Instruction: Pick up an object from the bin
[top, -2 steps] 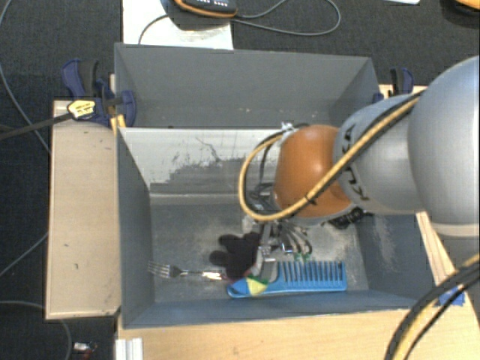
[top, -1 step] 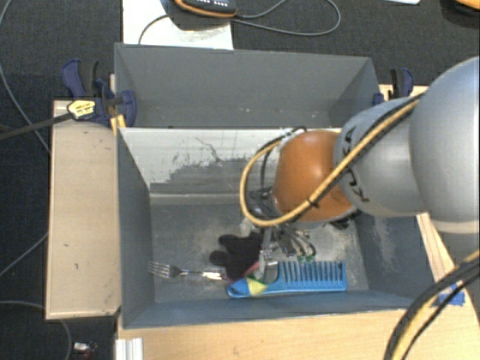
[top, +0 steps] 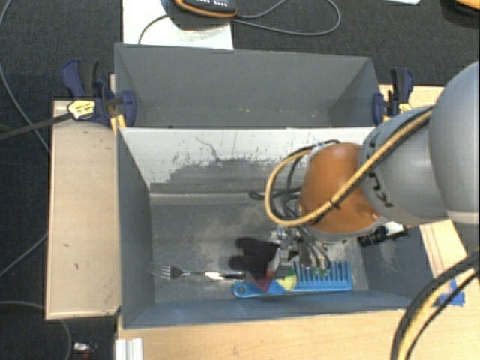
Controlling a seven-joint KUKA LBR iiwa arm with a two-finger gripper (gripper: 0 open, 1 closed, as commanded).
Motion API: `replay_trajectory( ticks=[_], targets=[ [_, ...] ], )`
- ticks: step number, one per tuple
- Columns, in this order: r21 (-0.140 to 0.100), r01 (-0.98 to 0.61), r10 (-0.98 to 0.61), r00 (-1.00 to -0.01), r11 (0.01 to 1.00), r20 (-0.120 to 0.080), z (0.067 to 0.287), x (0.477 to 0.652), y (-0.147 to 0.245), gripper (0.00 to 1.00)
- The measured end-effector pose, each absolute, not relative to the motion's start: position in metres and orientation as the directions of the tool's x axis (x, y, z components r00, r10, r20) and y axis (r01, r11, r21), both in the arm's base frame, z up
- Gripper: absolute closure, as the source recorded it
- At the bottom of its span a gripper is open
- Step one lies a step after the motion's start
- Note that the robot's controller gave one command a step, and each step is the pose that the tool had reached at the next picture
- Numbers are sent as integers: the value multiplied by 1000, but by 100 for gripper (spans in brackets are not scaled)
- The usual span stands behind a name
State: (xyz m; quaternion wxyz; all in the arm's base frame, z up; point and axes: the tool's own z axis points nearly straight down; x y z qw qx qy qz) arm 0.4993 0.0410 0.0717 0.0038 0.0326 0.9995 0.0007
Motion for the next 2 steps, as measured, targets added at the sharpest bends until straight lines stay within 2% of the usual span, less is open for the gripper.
replay_trajectory(
  ticks=[1,2],
  targets=[
    [2,66,66,-998,998,-8,72,499,41,100],
    [1,69,69,-998,998,-1,136,495,48,100]
  ],
)
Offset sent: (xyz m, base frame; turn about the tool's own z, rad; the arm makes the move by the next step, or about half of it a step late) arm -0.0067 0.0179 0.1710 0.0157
